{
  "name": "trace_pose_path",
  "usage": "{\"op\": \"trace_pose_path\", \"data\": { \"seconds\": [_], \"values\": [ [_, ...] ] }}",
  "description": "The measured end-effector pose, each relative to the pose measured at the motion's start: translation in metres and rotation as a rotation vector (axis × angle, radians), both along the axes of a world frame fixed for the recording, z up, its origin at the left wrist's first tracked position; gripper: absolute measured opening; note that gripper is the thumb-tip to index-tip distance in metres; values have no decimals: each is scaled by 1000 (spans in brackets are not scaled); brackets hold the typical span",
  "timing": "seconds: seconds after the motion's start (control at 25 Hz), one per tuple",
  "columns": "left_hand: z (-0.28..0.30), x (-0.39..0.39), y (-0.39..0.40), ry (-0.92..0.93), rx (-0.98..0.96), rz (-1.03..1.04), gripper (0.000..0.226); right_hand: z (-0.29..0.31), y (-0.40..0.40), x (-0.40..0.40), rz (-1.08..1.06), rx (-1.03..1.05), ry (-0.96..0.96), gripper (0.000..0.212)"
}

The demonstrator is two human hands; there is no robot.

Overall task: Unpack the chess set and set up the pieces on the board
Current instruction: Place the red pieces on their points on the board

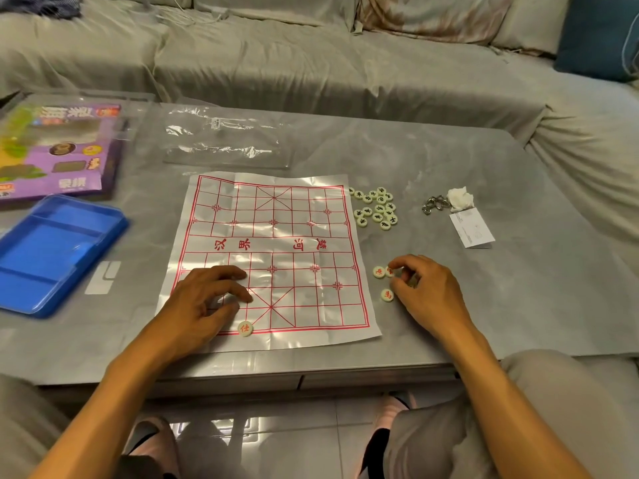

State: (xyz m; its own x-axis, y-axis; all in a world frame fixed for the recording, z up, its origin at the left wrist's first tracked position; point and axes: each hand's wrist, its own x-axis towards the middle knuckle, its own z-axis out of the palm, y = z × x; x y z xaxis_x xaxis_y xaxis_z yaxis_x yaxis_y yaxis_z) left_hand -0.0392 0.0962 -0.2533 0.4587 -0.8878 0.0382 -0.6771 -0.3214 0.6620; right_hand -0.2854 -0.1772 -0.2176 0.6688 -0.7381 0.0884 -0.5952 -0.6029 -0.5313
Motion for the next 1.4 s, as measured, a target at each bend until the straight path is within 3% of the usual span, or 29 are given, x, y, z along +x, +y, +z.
{"op": "trace_pose_path", "data": {
  "seconds": [0.16, 0.48, 0.92, 1.08, 1.24, 1.4],
  "values": [
    [0, 0, -1, -5, -3, 2, 28, -4, 2, 9, 91, -21, 50, 27],
    [-1, -1, -2, -2, -2, 11, 23, -6, 1, 16, 29, -63, 85, 20],
    [1, -2, -1, 1, -27, 13, 32, -7, 4, 15, 25, -35, 83, 26],
    [5, -7, -4, 29, -23, 22, 20, -12, 1, 13, 20, -48, 86, 22],
    [5, -3, 0, 30, 11, 53, 11, -7, 13, 18, 30, -15, -56, 17],
    [5, -2, 0, 32, 9, 48, 18, 6, 41, 51, 243, 61, -144, 18]
  ]
}}
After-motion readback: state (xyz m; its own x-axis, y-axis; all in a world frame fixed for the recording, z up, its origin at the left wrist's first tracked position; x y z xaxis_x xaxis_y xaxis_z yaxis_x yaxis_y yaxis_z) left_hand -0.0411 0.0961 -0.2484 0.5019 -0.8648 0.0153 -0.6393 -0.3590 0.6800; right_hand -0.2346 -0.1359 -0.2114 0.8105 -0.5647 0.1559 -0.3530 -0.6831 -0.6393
